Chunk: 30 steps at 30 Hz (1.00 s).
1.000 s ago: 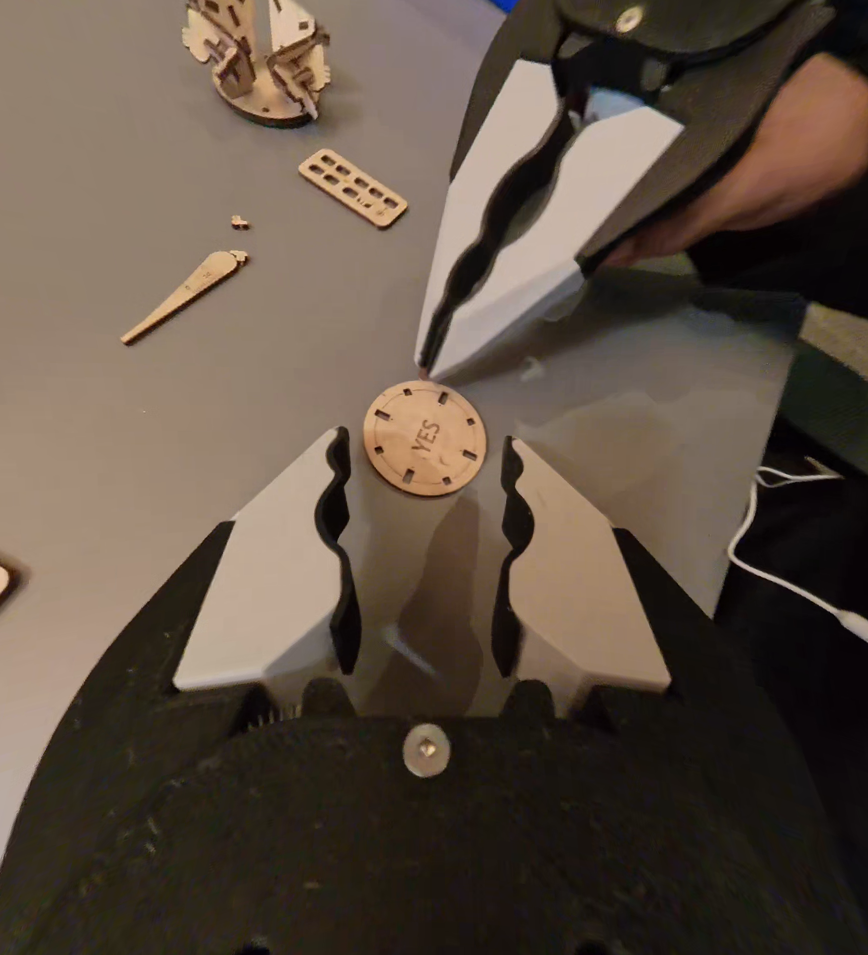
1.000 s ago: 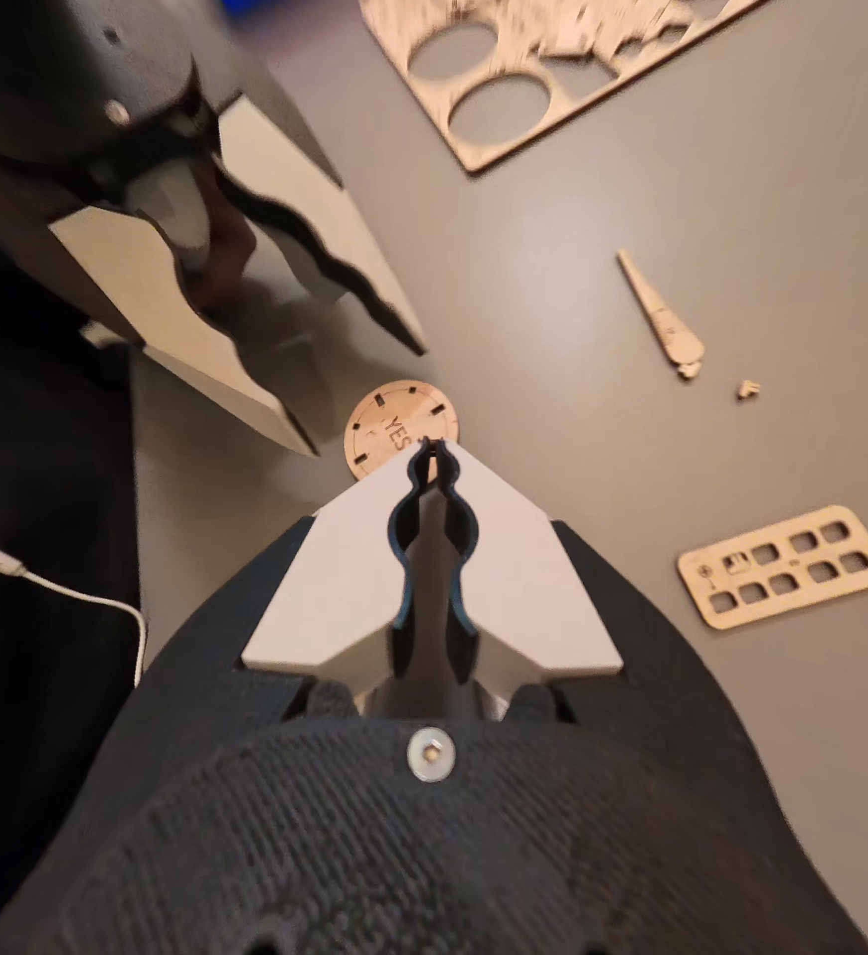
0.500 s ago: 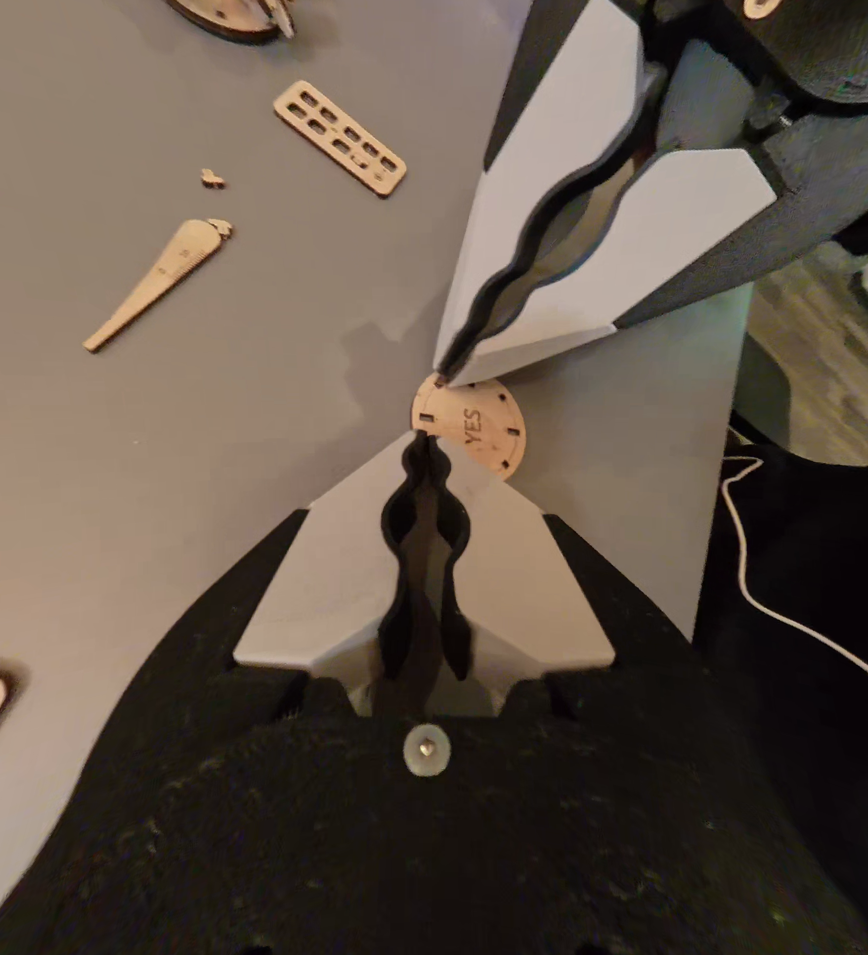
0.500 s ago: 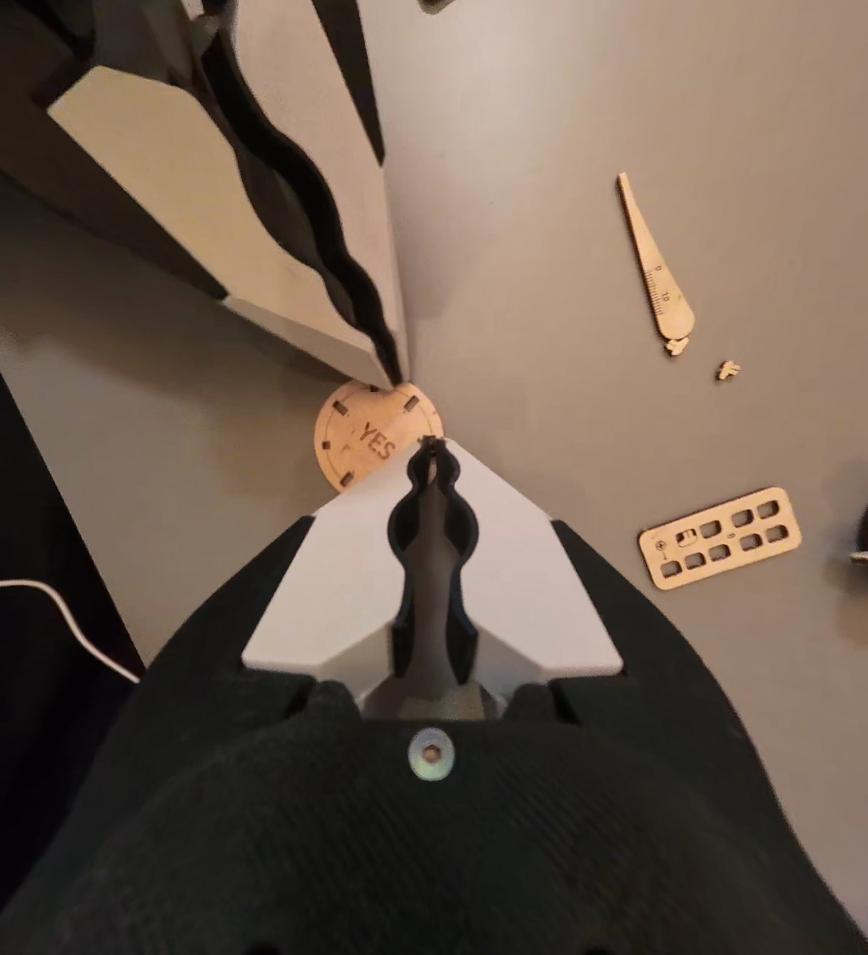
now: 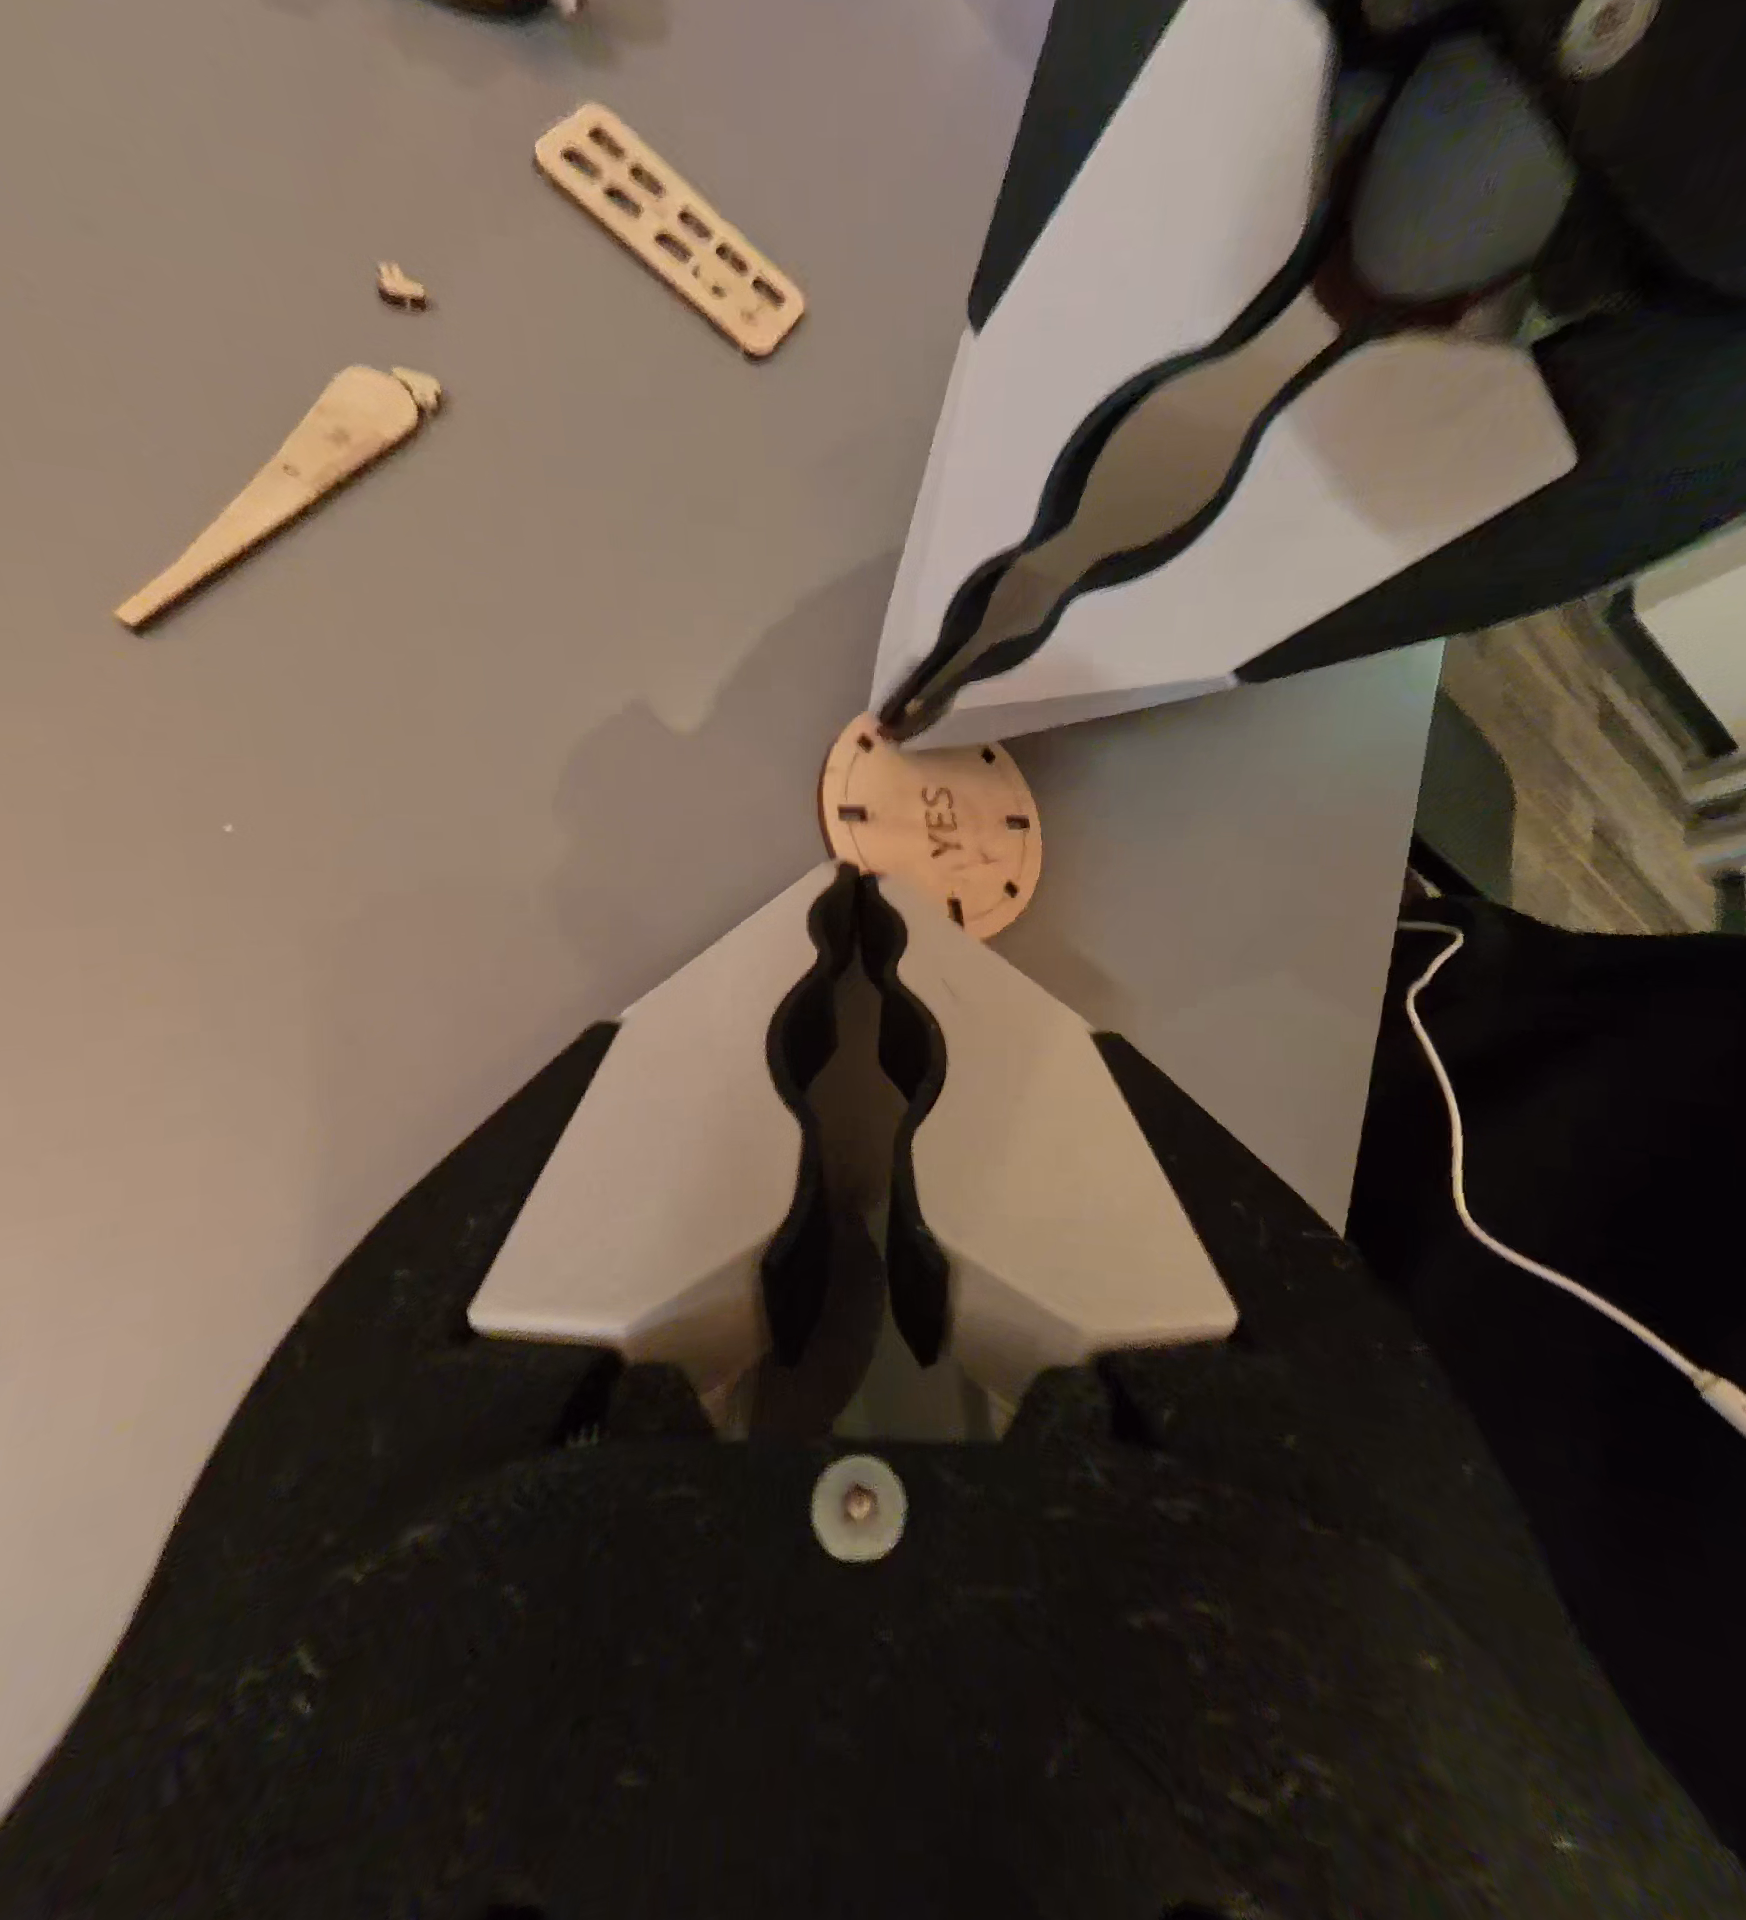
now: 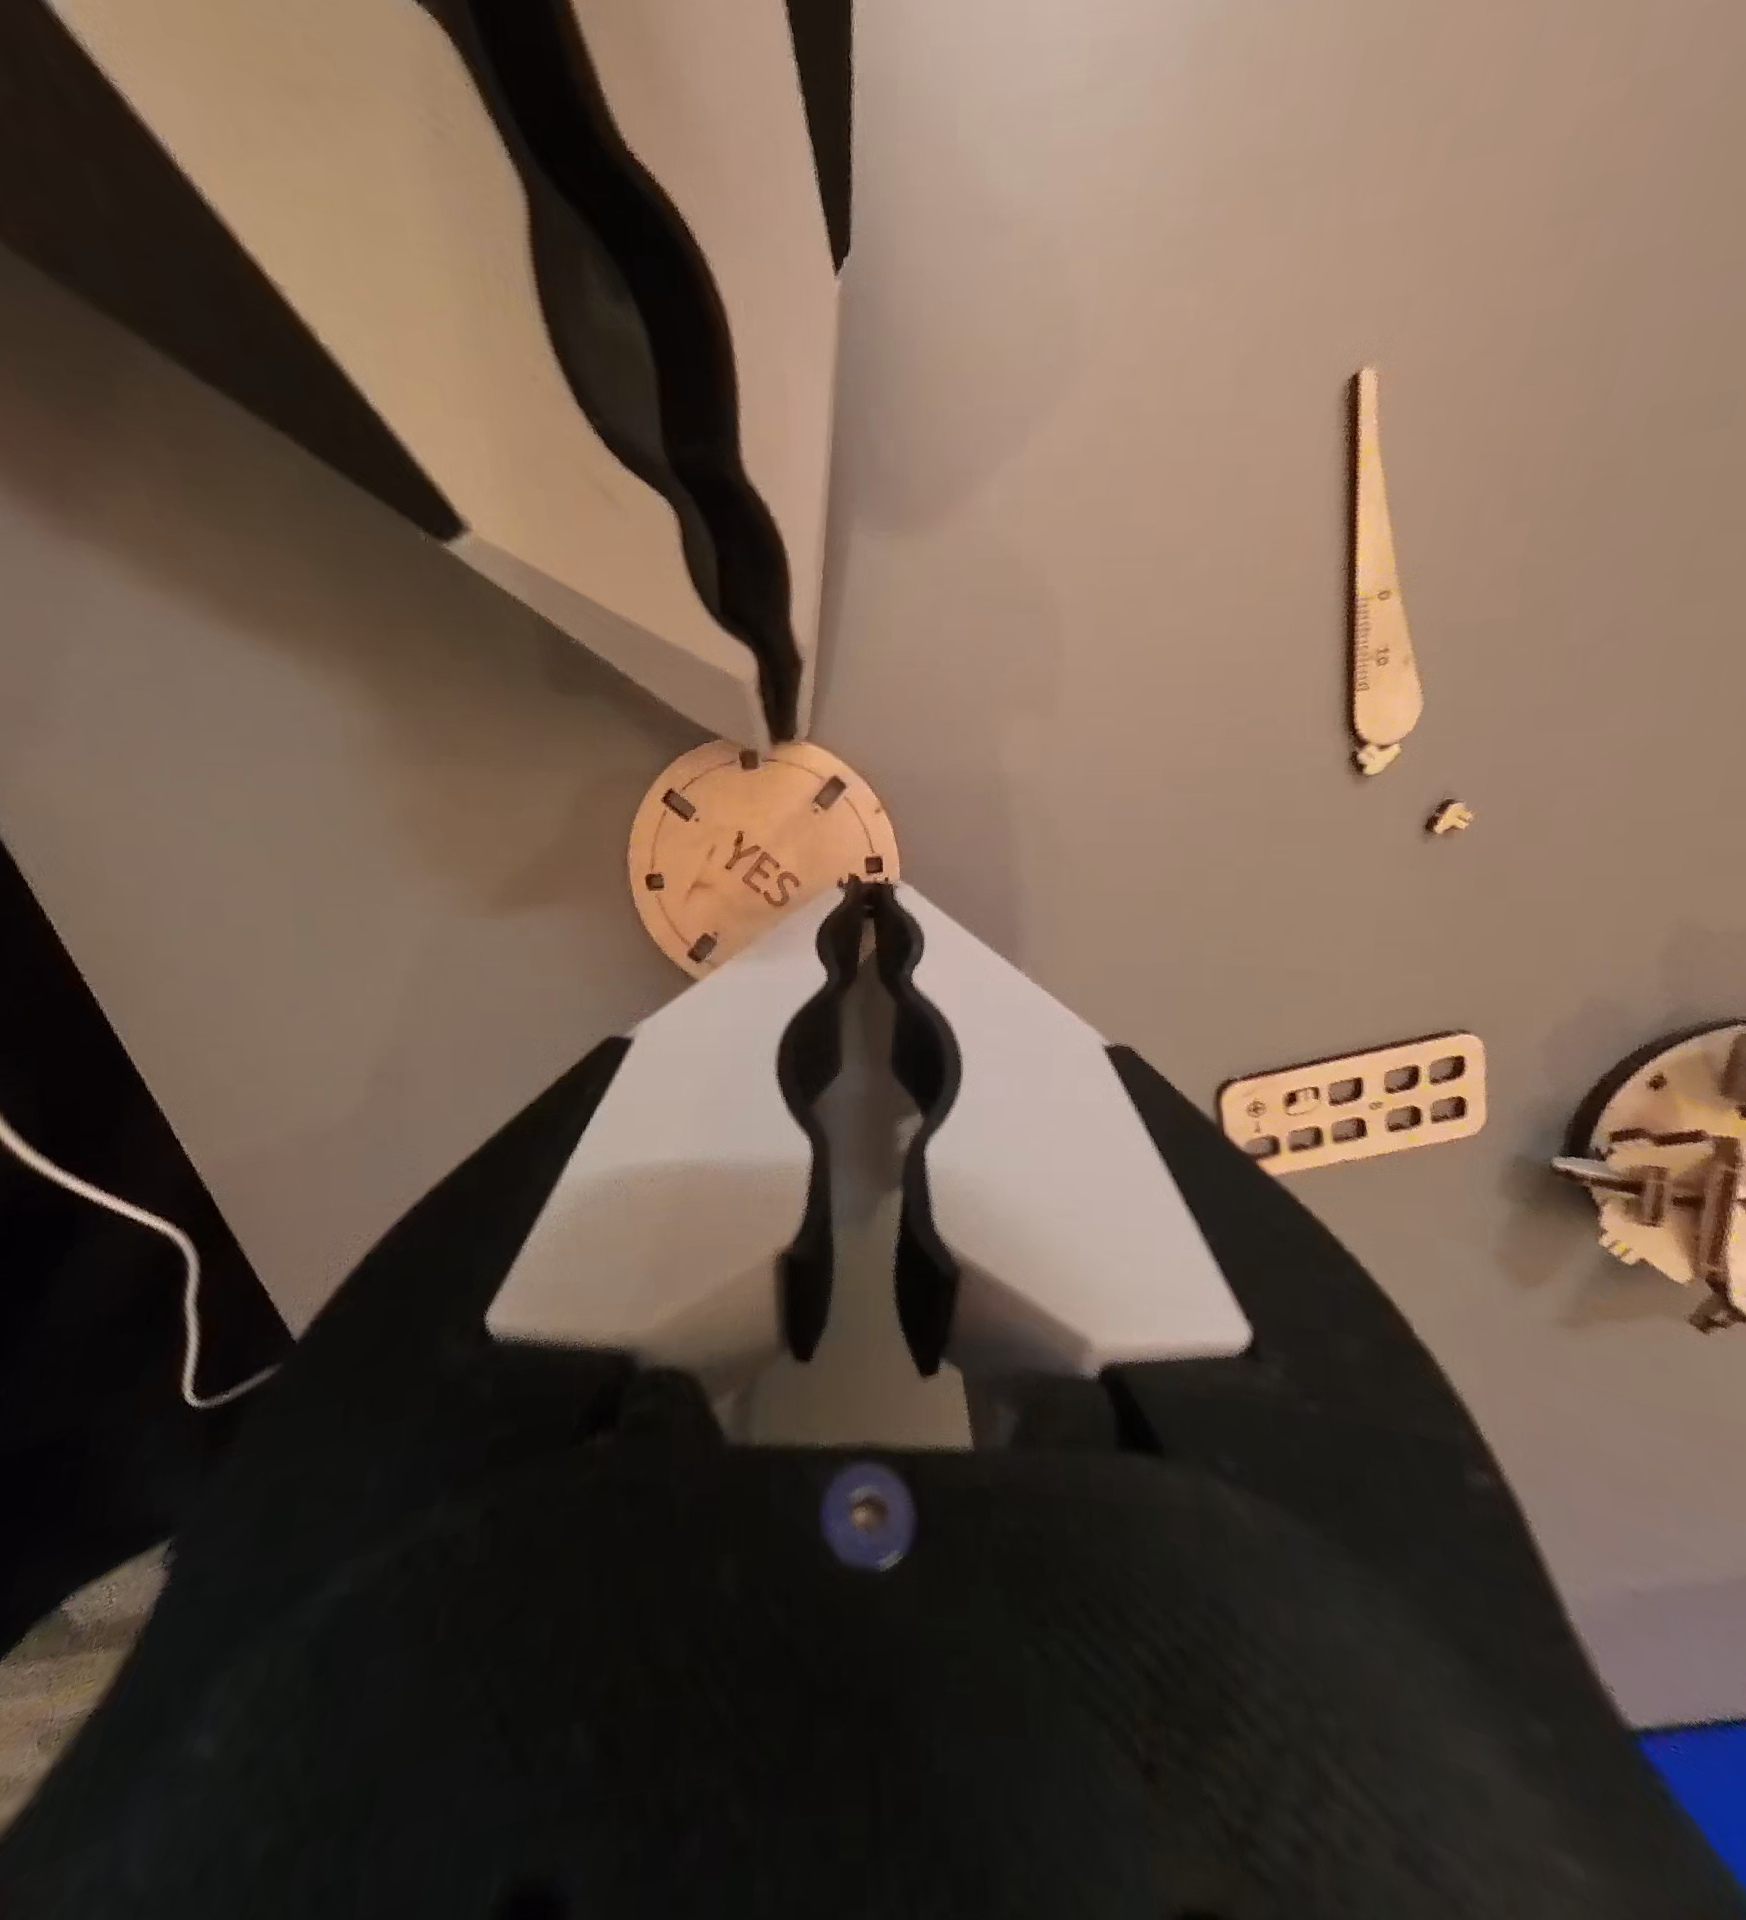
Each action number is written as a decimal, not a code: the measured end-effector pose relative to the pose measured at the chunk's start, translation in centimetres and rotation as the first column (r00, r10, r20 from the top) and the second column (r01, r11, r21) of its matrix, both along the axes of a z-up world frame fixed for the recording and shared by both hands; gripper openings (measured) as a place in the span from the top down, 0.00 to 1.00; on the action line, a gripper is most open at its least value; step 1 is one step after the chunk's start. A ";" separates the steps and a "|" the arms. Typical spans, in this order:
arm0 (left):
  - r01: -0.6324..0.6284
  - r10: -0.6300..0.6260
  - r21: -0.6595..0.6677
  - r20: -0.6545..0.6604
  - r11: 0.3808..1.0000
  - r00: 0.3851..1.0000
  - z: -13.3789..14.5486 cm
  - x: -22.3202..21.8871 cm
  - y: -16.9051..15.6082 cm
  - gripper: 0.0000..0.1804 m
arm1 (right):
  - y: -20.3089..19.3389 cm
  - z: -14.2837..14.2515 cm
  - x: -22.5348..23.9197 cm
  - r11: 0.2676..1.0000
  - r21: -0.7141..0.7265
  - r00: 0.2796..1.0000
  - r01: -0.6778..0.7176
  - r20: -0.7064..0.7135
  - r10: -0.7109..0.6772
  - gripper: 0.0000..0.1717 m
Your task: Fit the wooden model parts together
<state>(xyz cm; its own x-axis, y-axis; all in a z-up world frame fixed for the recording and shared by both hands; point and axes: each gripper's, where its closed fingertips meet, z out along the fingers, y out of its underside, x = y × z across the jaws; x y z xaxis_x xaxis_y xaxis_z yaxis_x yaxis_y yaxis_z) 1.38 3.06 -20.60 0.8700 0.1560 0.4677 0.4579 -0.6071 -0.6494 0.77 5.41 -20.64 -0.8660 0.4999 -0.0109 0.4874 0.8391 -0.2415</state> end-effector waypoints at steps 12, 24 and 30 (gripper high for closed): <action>0.008 -0.009 0.005 0.031 1.000 0.999 0.0 0.1 0.0 1.00 | -0.2 0.1 -0.1 0.998 0.002 0.993 -0.062 0.098 0.062 1.00; 0.012 -0.013 0.015 0.065 1.000 0.998 0.1 0.2 0.0 1.00 | -0.2 -0.1 -0.2 0.999 0.005 0.990 -0.051 0.135 0.050 1.00; 0.012 -0.013 0.019 0.077 1.000 0.997 0.1 0.2 0.0 1.00 | -0.2 -0.1 -0.1 0.997 0.034 0.988 -0.065 0.141 0.059 1.00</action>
<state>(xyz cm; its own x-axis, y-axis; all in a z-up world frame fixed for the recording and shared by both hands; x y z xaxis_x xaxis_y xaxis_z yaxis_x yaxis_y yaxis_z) 1.55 3.10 -20.50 0.8332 0.1363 0.5360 0.4995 -0.6015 -0.6235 0.69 5.24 -20.73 -0.8866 0.4477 -0.1159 0.4609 0.8760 -0.1422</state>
